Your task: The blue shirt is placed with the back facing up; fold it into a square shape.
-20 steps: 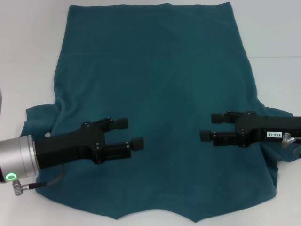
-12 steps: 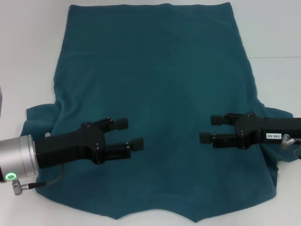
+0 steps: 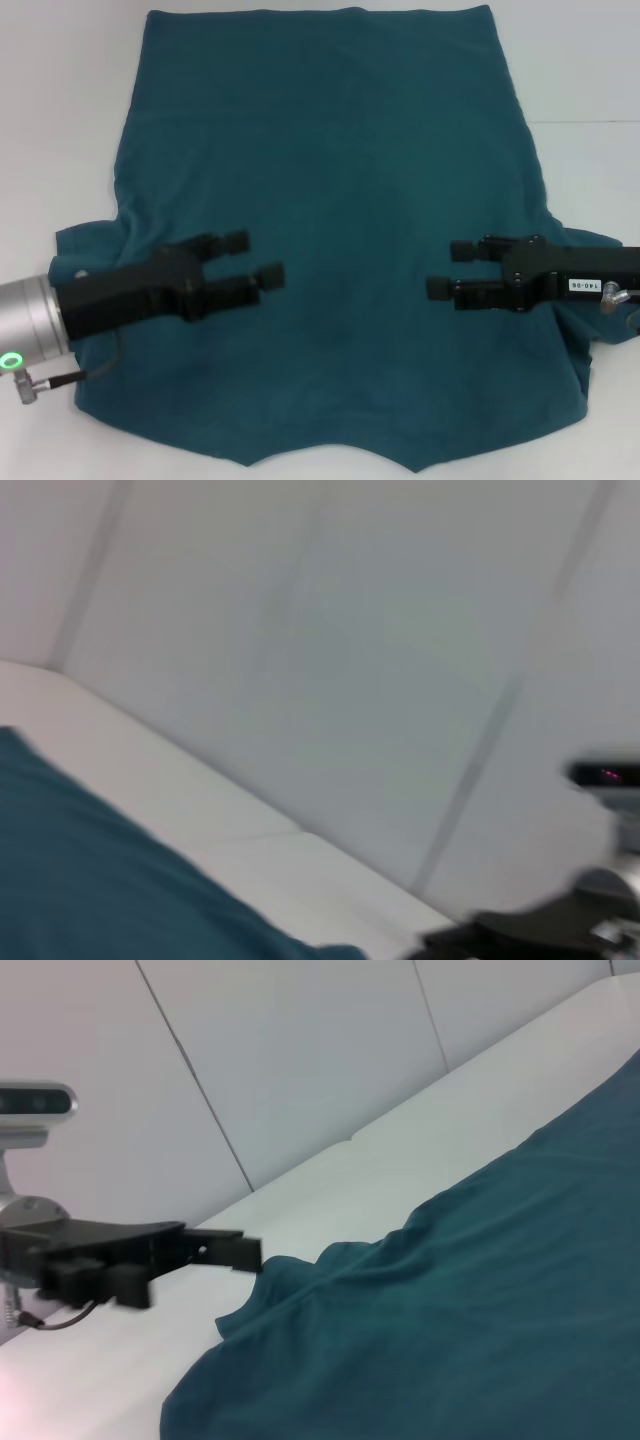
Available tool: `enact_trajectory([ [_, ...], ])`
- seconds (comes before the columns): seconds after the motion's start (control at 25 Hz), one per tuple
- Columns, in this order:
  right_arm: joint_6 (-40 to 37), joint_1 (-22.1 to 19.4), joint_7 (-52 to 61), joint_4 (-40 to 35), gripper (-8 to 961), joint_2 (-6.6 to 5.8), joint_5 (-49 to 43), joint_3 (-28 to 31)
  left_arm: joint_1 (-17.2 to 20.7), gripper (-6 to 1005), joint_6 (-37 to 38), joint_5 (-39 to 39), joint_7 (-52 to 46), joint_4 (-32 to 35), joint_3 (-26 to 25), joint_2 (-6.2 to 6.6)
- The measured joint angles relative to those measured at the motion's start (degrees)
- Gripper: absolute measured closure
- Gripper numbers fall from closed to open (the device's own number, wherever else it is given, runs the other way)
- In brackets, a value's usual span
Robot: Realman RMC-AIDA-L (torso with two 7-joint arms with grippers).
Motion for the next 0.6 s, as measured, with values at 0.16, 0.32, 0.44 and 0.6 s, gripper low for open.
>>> enact_trajectory([
  [0.16,0.0,0.0,0.5,-0.1,29,0.25,0.1,0.0,0.6,79,-3.4,0.0,-1.4,-0.4,-3.1,-0.09],
  [0.32,0.3,0.3,0.6,0.1,29,0.55,0.2,0.4,1.8,80,-5.7,0.0,-2.4,-0.6,-7.5,0.33],
  [0.44,0.5,0.5,0.7,0.3,29,0.56,0.3,0.6,2.4,80,-6.8,0.1,-2.9,-0.5,-9.3,0.47],
  [0.6,0.8,0.6,0.7,0.4,29,0.67,1.3,0.7,3.8,80,-8.6,0.2,-4.3,-0.1,-12.1,0.73],
])
